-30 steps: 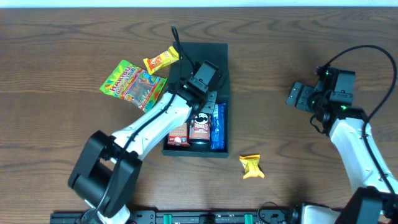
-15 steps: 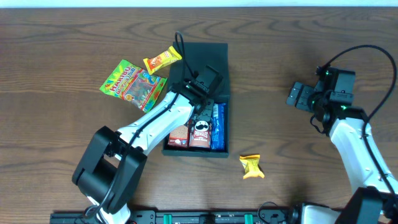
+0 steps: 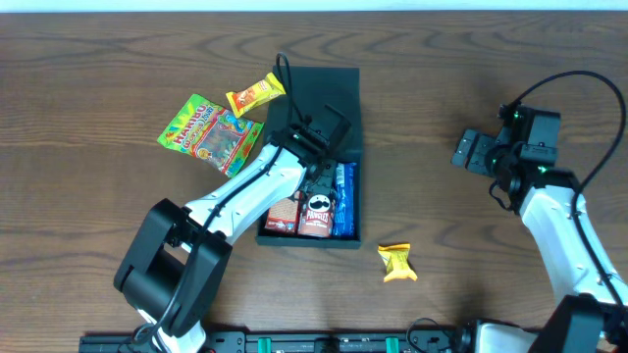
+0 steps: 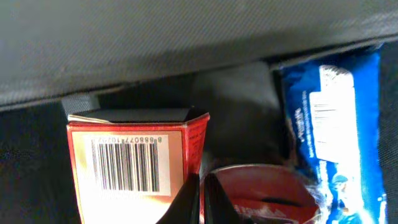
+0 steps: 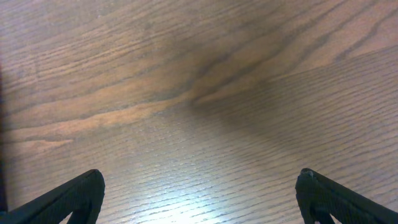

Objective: Pack container
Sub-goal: 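Lower the Hello Panda box into the box beside the Pringles can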

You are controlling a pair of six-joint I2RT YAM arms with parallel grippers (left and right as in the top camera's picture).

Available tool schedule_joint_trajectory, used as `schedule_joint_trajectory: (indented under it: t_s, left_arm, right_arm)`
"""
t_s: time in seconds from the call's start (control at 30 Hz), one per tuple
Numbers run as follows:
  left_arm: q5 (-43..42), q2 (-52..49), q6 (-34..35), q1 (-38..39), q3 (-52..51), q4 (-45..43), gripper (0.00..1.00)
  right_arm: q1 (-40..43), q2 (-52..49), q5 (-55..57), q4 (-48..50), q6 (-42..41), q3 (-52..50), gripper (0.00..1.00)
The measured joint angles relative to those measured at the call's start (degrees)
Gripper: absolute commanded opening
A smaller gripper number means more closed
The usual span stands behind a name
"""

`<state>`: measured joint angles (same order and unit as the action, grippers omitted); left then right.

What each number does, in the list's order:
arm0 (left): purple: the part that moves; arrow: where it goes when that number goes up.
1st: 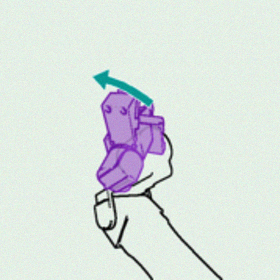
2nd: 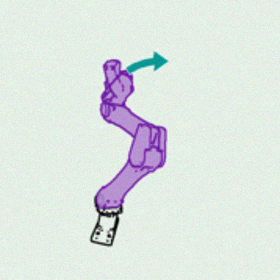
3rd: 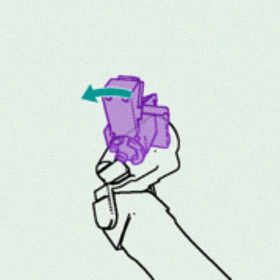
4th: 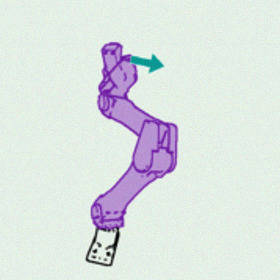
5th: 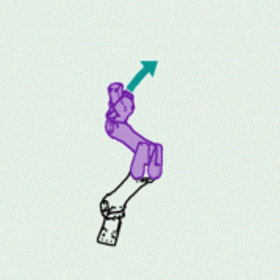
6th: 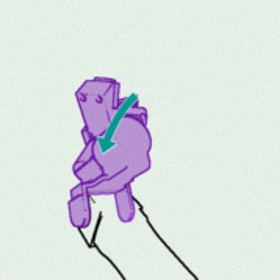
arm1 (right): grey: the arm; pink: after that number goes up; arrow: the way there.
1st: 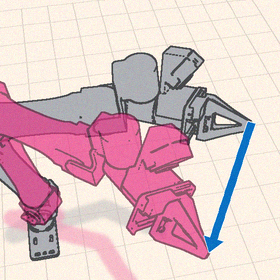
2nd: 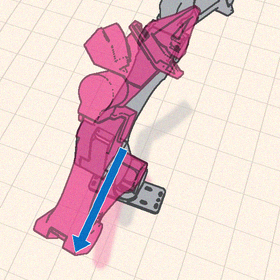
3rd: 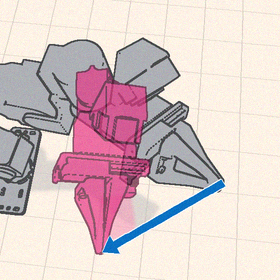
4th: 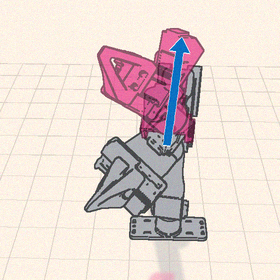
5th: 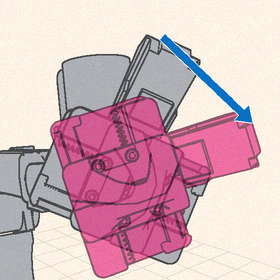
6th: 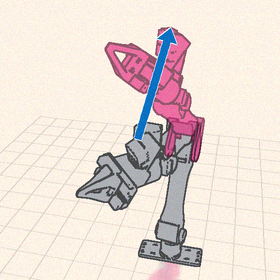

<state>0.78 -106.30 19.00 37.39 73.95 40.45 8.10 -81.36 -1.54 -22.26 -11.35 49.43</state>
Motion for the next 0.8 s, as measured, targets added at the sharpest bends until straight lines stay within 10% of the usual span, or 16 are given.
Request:
schedule_joint_trajectory:
  t_s: [0.8]
  left_arm:
    - [7.4,12.2,-0.2,0.1,2.7,5.0,0.06]
  right_arm:
    - [0.0,0.0,0.0,0.0,0.0,0.0,0.99]
